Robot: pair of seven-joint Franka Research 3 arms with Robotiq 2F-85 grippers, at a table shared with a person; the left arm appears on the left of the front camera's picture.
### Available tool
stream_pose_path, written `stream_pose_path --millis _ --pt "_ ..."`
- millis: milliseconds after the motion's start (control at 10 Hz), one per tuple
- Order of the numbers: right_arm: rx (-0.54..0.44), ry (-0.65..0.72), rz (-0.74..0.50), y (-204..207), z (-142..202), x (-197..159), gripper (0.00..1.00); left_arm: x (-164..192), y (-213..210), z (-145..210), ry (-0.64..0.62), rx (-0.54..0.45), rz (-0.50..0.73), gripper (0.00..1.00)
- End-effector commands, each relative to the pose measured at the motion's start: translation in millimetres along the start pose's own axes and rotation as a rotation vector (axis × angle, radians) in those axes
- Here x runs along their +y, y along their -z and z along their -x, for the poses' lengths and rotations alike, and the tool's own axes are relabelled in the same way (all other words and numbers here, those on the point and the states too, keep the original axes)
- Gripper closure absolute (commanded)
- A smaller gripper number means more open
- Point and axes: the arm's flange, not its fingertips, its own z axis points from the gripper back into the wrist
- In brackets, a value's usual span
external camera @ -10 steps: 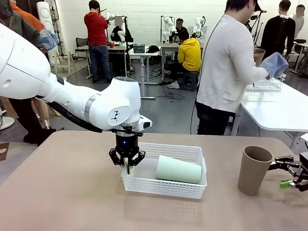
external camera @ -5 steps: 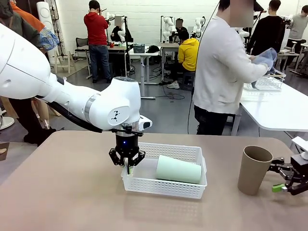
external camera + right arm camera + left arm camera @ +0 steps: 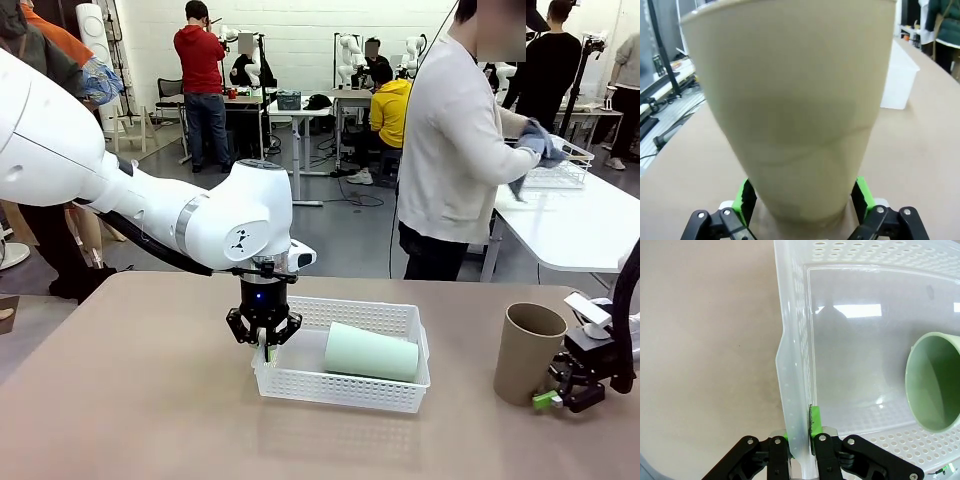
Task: Clean and organize the cups into the basket.
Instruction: Pick up the Reusable plastic cup from the right side of the table and stack it inside the Organizing basket in the center of the table.
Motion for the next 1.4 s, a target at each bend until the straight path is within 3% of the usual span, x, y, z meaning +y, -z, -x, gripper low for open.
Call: stream_pose_path --millis 0,200,300,400,500,600,700,900,1000,1300 --pt "0.009 -0.025 -0.016 14.2 -3.4 -6.3 0.0 0.7 -0.5 0.2 0.001 -0.001 0.0 1.0" --pt "-0.013 -0.064 -0.048 27.8 -7.7 -10.3 0.0 0.7 -0.5 0.2 0.001 -0.001 0.0 1.0" --pt "-0.03 -0.1 -0.07 30.8 -8.2 -11.2 0.07 0.7 -0.5 0.2 0.001 -0.001 0.0 1.0" --pt "-0.02 -0.086 -0.069 32.4 -7.7 -10.1 0.6 0.7 -0.5 0.2 0.001 -0.001 0.0 1.0" --pt "-0.019 -0.087 -0.065 32.7 -8.0 -10.6 0.67 0.7 -0.5 0.2 0.001 -0.001 0.0 1.0" --pt "-0.017 -0.087 -0.062 32.4 -7.5 -10.2 0.66 0.7 -0.5 0.2 0.001 -0.001 0.0 1.0" --pt "-0.016 -0.088 -0.059 31.4 -7.0 -9.2 1.0 0.7 -0.5 0.2 0.001 -0.001 0.0 1.0" --pt "-0.02 -0.072 -0.032 30.7 -11.1 -8.3 1.0 0.7 -0.5 0.2 0.001 -0.001 0.0 1.0" --pt "-0.039 -0.015 0.066 29.5 -28.2 -7.4 0.44 0.7 -0.5 0.2 0.001 -0.001 0.0 1.0" --pt "-0.032 0.088 0.242 18.0 -125.2 14.0 0.44 0.7 -0.5 0.2 0.001 -0.001 0.0 1.0"
